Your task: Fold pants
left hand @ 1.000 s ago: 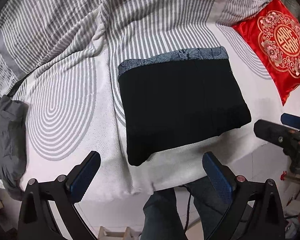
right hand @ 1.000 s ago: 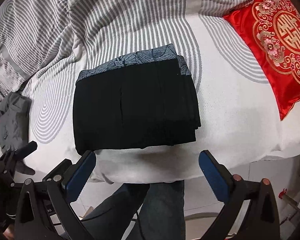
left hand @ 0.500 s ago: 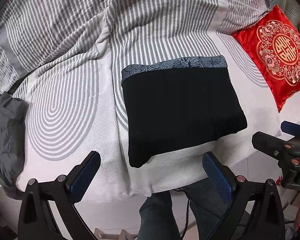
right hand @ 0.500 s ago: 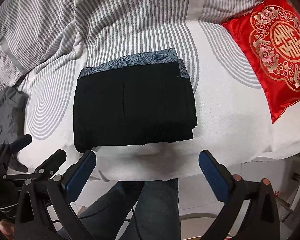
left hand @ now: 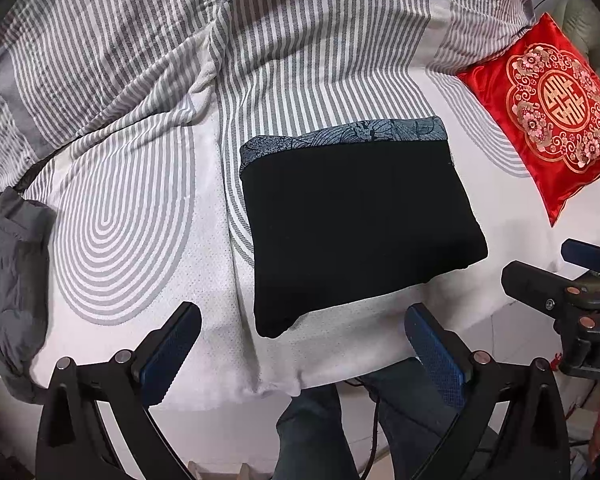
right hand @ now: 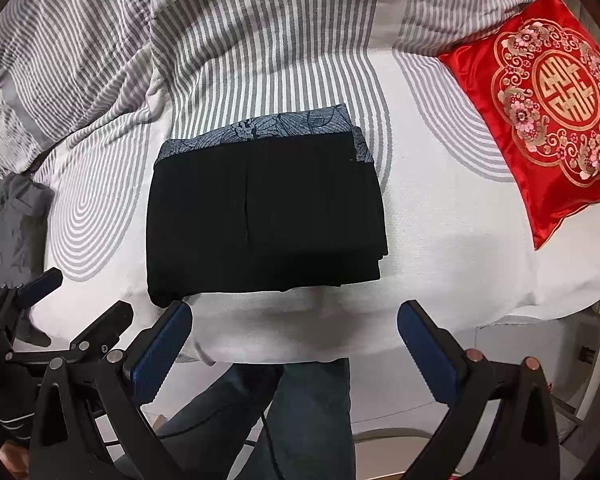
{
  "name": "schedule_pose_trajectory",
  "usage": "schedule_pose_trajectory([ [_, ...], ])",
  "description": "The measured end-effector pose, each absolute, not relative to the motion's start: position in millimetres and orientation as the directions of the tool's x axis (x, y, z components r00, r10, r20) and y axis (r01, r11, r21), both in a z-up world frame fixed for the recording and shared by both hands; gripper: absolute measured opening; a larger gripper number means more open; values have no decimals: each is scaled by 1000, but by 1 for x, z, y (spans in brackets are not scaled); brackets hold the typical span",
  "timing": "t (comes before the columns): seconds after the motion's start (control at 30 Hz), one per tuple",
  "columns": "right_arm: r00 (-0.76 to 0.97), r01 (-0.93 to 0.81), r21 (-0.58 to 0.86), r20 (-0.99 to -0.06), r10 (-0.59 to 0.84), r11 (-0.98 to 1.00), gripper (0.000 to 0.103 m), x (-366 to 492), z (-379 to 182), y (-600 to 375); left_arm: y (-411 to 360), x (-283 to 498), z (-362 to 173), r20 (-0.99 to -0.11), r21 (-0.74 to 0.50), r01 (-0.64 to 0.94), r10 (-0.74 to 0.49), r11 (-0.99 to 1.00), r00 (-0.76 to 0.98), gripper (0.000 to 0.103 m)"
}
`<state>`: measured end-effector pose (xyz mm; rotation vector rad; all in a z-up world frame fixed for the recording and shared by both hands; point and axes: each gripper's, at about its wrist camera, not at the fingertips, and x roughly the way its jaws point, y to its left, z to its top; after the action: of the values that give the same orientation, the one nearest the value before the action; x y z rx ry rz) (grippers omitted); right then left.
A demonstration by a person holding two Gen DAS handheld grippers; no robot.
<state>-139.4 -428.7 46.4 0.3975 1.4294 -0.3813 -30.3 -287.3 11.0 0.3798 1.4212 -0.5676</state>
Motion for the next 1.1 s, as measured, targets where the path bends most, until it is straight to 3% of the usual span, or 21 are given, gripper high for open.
schedule_pose_trajectory([
  [0.57, 132, 480, 47, -991, -19, 876, 103, -139, 49, -432, -289, -30, 14, -987, -78, 561, -145, 824, 76, 102],
  [1.1, 128, 406, 78, -991, 28, 910, 103, -148, 36, -445, -302, -46, 4, -993, -10, 498, -69, 867, 100, 102],
])
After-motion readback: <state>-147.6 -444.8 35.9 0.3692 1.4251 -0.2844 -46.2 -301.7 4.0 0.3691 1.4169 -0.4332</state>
